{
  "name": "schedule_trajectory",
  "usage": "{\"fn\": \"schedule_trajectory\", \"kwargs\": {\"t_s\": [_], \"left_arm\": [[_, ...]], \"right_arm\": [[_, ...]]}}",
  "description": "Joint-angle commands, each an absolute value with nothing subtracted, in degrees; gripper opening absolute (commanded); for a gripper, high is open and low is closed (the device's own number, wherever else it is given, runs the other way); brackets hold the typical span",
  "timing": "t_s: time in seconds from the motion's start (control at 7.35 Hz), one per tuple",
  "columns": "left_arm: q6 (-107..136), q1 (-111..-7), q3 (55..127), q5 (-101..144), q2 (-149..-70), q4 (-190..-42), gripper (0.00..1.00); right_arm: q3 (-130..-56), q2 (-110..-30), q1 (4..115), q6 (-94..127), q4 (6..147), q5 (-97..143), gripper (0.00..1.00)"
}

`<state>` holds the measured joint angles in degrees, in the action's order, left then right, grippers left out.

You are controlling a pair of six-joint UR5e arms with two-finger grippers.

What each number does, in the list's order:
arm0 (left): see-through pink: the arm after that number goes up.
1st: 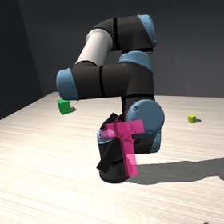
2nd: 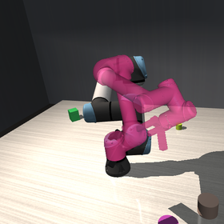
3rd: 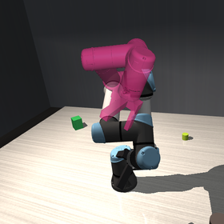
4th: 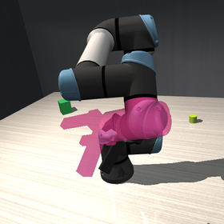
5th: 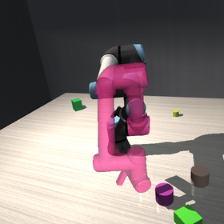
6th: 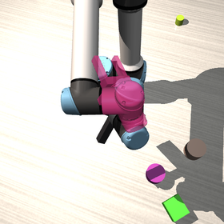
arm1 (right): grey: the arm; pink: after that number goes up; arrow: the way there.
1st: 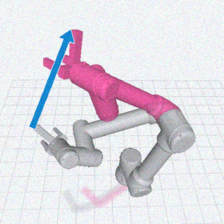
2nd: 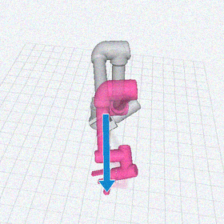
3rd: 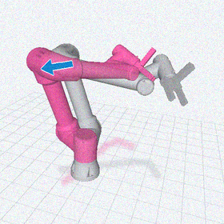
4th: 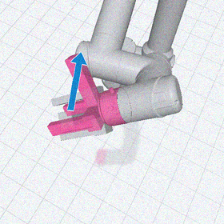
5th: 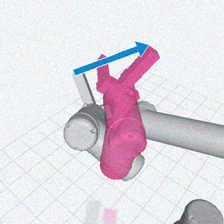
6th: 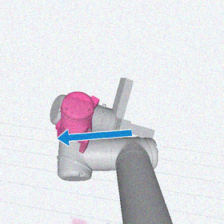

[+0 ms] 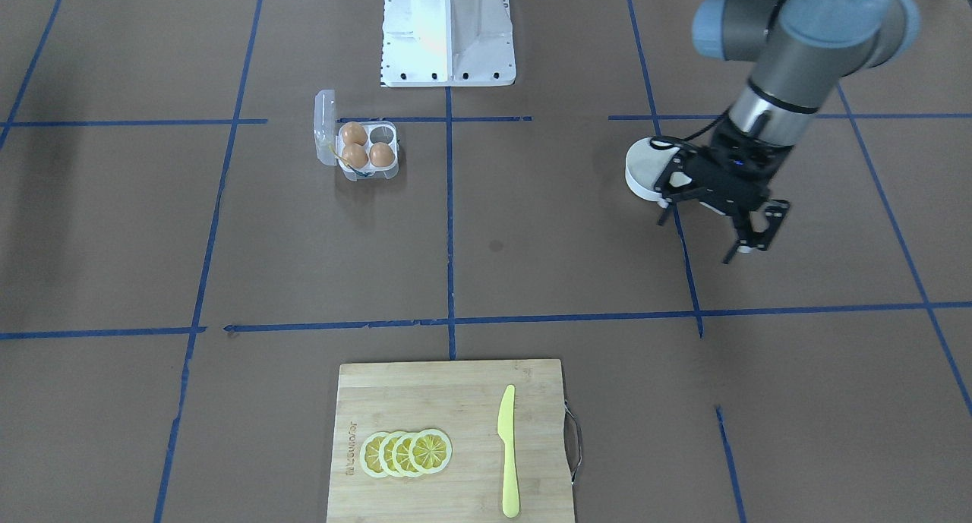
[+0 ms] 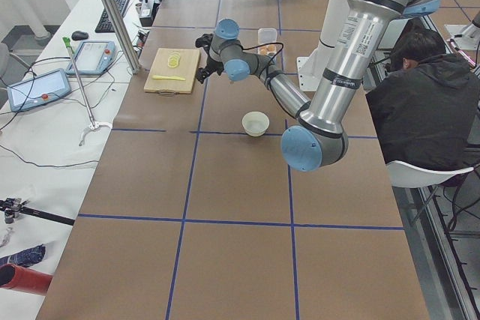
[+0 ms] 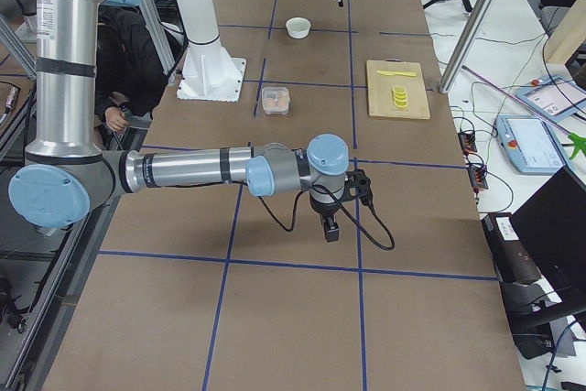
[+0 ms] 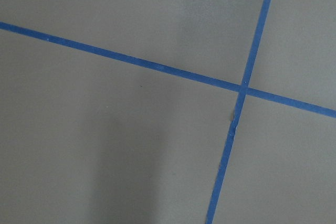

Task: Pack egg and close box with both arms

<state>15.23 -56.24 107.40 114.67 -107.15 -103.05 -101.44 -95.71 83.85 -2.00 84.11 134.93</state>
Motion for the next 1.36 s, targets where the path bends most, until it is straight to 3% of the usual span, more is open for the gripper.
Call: {"fn": "schedule_trajectory", "kwargs": {"t_s": [0.0,0.54,0.68,0.95,1.22], "left_arm": [[14.5,-67.2,105.8,116.5,-98.3,-99.9,1.00],[-14.6,-89.9,95.7,124.3,-94.7,-85.8,1.00],[-18.1,-92.0,95.8,124.5,-94.6,-80.8,1.00],[-22.9,-95.9,95.7,125.8,-93.3,-80.1,1.00],[-22.5,-95.8,94.3,128.8,-93.3,-80.0,1.00]], "right_arm": [[-101.6,-95.9,83.8,-2.0,84.1,135.0,1.00],[-105.5,-95.7,83.8,-0.2,83.9,135.5,1.00],[-108.4,-95.9,82.1,6.1,83.8,135.4,0.92],[-114.9,-96.9,72.7,21.5,83.8,134.8,0.36],[-117.6,-97.6,62.1,40.5,76.9,134.3,0.28]]}}
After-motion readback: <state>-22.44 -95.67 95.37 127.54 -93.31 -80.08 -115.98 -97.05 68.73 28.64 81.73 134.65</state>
